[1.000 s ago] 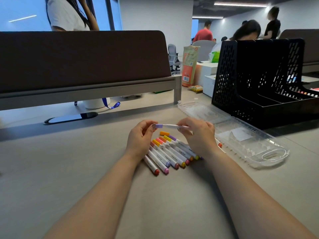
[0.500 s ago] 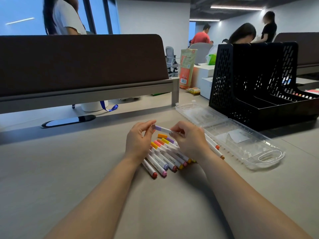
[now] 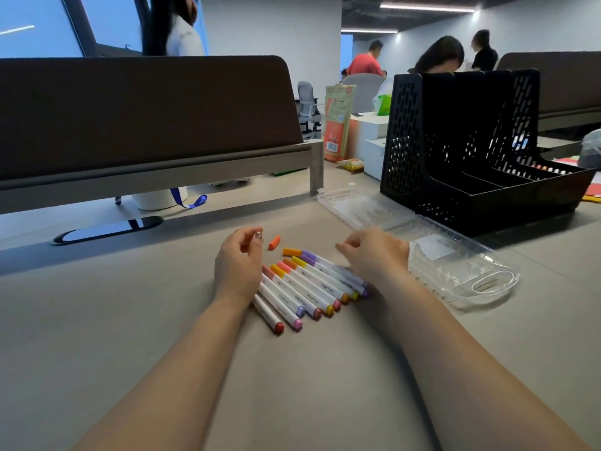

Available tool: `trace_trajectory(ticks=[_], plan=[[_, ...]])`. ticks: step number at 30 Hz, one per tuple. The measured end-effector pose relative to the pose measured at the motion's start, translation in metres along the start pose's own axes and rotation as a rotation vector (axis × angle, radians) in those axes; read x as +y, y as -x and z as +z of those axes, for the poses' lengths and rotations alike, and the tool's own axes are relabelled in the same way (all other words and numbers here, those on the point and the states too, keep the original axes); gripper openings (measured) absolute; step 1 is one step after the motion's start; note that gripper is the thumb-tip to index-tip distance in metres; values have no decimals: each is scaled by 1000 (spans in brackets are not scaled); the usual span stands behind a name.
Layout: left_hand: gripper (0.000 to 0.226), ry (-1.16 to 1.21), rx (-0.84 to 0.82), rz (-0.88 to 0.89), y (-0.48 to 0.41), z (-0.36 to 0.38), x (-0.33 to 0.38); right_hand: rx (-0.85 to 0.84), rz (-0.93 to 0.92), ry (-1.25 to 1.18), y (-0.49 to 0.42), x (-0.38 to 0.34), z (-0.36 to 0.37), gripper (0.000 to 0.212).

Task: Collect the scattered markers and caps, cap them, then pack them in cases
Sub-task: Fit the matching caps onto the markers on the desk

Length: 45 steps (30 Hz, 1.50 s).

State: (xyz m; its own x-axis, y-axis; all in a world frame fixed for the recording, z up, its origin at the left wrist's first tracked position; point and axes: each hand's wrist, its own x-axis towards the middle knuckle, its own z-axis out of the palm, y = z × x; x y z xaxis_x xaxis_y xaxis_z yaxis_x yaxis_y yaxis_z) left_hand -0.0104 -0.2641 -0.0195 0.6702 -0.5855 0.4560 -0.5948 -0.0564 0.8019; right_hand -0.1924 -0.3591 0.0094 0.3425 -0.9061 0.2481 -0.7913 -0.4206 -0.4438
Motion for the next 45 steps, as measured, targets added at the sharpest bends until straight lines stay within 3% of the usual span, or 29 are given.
trace_trajectory(ticks=[3,8,21,32,41,45], plan=[[27,-5,-3,-7,0,-1,1,57,129,-138,-6,18,-14,24],[25,-11,-38,-11,1,0,1,-33,268,-160,-10,35,-21,21],[26,-35,-78,-24,1,2,4,25,142,273,-7,21,-13,12],[25,-40,-89,-20,2,1,4,-9,170,298,-11,23,-8,19],[23,-49,-124,-30,2,2,6,9,88,174,-6,15,-3,18],[23,-125,-188,-54,-6,5,7,45,70,-99,-4,11,-7,16]])
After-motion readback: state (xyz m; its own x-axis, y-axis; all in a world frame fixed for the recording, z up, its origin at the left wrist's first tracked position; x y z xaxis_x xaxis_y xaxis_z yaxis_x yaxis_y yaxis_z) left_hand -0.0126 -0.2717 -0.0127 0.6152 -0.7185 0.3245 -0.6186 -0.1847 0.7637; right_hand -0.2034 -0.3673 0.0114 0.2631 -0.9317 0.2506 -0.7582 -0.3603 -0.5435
